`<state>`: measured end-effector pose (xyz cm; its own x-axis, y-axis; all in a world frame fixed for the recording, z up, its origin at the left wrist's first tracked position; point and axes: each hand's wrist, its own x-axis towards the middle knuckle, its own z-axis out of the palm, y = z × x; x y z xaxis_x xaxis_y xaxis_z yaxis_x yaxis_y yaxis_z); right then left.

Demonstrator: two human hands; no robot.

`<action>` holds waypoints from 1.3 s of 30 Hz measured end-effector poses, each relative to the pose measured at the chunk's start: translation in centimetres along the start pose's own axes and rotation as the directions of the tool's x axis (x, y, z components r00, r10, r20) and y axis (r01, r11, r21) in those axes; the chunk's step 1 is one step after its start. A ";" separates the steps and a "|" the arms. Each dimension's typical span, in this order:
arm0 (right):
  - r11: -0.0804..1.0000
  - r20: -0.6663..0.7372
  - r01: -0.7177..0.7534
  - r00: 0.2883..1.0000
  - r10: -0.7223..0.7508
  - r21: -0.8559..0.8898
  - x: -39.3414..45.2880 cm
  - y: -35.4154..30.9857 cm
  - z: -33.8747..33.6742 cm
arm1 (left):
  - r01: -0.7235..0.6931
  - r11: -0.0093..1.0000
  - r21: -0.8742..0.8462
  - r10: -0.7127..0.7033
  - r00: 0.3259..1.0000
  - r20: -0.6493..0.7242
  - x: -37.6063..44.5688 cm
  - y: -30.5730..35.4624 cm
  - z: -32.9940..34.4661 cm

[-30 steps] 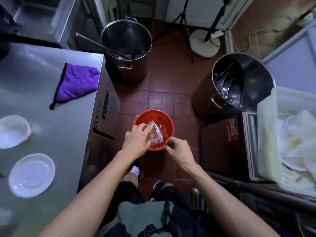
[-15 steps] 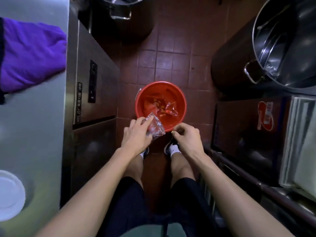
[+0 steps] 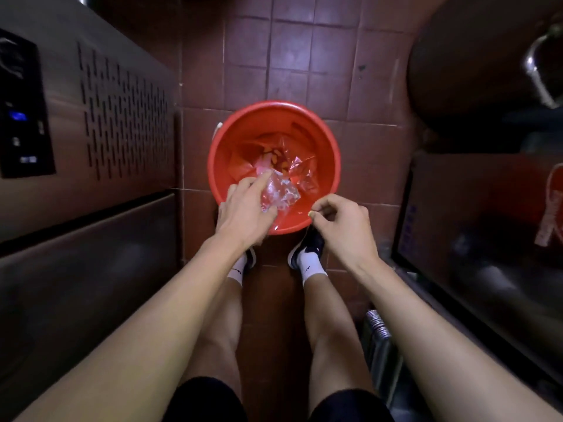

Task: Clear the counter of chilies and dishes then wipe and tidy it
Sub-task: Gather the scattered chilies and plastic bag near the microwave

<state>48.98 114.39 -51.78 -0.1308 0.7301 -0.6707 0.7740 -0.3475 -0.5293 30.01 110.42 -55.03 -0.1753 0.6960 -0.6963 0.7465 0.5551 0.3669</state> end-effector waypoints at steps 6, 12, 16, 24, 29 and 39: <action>1.000 -0.037 -0.013 0.999 0.013 0.004 4.6 2.6 1.2 | -0.005 0.996 -0.090 0.005 1.000 -0.005 5.8 0.5 3.3; 0.999 -0.070 -0.033 0.997 0.034 0.008 7.5 4.3 2.4 | 0.001 0.973 -0.232 -0.018 0.997 -0.073 9.6 -0.6 5.2; 0.999 -0.050 -0.042 0.998 0.042 0.004 8.9 4.8 3.8 | -0.035 0.972 -0.232 0.021 0.998 -0.062 11.0 -1.5 6.1; 0.999 -0.031 -0.034 0.999 0.034 0.006 11.1 5.3 6.0 | -0.028 0.964 -0.263 0.013 0.998 -0.061 13.3 -2.9 7.9; 1.000 -0.049 -0.009 0.999 0.009 0.005 12.2 5.1 7.8 | 0.049 0.964 -0.262 -0.055 0.998 -0.017 14.1 -4.7 8.4; 0.998 -0.007 -0.013 1.000 0.013 -0.064 13.1 4.5 9.8 | 0.168 0.971 -0.169 -0.152 0.983 0.104 13.6 -7.1 8.9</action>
<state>44.72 116.65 -68.07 -0.1167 0.7299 -0.6735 0.8137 -0.3186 -0.4862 28.02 111.86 -72.56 -0.2189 0.5524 -0.8043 0.5872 0.7329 0.3436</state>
